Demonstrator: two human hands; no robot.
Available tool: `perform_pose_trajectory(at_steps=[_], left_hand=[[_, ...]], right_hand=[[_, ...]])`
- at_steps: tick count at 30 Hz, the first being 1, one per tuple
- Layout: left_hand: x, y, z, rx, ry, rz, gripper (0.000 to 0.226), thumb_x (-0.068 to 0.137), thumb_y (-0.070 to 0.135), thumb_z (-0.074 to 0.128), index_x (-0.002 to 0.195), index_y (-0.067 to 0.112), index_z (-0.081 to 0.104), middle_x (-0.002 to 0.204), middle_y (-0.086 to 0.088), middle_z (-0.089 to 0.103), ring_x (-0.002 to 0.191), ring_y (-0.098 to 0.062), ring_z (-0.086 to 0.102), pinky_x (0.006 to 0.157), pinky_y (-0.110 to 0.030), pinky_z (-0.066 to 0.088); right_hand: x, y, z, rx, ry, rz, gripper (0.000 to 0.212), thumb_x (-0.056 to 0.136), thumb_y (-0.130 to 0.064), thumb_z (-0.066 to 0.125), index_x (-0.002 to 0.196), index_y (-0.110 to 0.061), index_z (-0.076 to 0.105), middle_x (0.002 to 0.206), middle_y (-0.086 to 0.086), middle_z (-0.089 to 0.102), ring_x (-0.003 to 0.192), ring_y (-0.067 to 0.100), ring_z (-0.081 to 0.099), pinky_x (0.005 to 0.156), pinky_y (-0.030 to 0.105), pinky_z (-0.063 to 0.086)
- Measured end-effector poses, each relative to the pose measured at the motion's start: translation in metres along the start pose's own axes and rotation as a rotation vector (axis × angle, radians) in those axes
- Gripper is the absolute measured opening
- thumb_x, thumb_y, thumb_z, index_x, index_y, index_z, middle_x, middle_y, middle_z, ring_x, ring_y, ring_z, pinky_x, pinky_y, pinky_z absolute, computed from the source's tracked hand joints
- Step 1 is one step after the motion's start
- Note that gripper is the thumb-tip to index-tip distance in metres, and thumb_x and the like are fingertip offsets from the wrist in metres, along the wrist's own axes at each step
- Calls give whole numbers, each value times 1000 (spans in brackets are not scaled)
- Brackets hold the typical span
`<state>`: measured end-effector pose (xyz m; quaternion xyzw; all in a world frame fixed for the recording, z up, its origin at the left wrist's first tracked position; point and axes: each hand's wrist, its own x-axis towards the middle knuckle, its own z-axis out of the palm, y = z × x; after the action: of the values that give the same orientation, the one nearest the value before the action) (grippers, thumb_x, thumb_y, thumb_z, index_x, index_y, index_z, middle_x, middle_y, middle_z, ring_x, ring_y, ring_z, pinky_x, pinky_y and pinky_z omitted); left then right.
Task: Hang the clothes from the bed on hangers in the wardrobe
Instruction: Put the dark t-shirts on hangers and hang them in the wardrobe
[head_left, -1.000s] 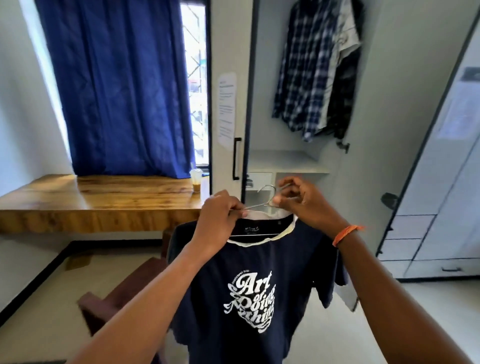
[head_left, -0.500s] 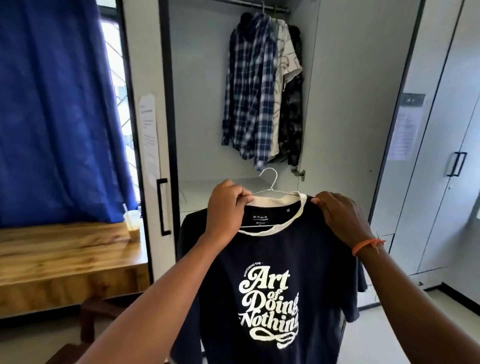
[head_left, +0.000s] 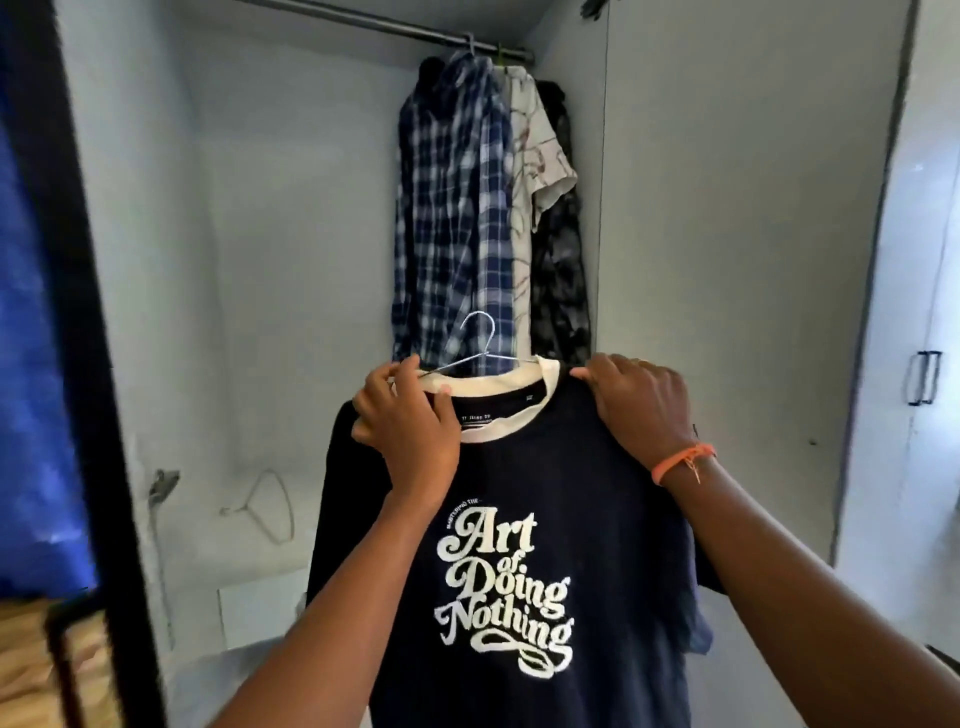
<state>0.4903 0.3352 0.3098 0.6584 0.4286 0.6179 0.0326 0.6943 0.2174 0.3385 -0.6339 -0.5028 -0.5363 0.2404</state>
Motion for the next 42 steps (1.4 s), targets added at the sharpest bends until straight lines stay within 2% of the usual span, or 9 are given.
perform_pose_trajectory(at_steps=[6,10,13,17,22,24,28,35,42], left_hand=[[65,-16,98,-296,48,-114,47,91,23,65,130,5,46,130,-15,43,118,-28,44,100,-38,38],[146,-4,147,-454,36,-128,35,93,20,63,121,6,46,119,-8,51,107,-21,54,89,-27,42],[216,8,170,-444,-99,-187,31,93,27,63,119,13,55,112,1,61,103,-17,60,83,-27,43],[293,15,190,-340,-192,-67,38,93,28,63,128,16,56,124,-1,63,115,-18,59,99,-32,47],[376,10,206,-291,-214,43,53,93,26,63,141,13,48,137,-5,56,124,-21,55,103,-31,45],[408,6,214,-319,-212,58,54,92,23,64,143,13,47,139,-5,55,126,-21,54,106,-34,44],[477,7,229,-392,-261,86,58,90,18,64,145,17,45,141,-5,54,125,-21,55,107,-37,46],[549,2,256,-383,-280,219,56,89,13,64,143,16,49,139,-7,56,121,-22,57,96,-25,47],[582,-27,261,-255,-285,303,43,90,11,63,133,16,59,135,-9,57,120,-24,58,101,-31,48]], right_hand=[[106,10,89,-25,11,-12,32,99,-38,55,80,-12,61,67,7,67,53,33,64,48,27,28],[196,11,133,14,-12,-27,32,103,-39,47,98,-9,57,75,11,69,63,36,66,48,32,30],[269,11,165,10,35,-9,22,104,-31,45,106,-10,50,88,12,70,79,38,69,57,39,36],[357,3,193,15,125,-8,8,98,-12,51,104,-8,52,90,15,70,81,41,68,56,37,33],[445,-11,221,1,264,-25,21,98,-7,44,115,-2,55,107,25,68,99,47,65,67,41,40],[471,-15,229,5,284,20,31,98,-5,40,125,2,54,120,31,62,112,51,59,81,47,47],[526,-29,247,-73,297,68,27,97,-6,45,117,0,61,116,26,66,109,47,62,94,48,47],[591,-45,274,-177,345,109,26,95,-3,43,116,-1,59,116,22,66,108,43,63,85,42,49],[639,-32,294,-261,407,218,23,92,0,50,113,5,59,114,26,65,106,45,63,84,44,49]])
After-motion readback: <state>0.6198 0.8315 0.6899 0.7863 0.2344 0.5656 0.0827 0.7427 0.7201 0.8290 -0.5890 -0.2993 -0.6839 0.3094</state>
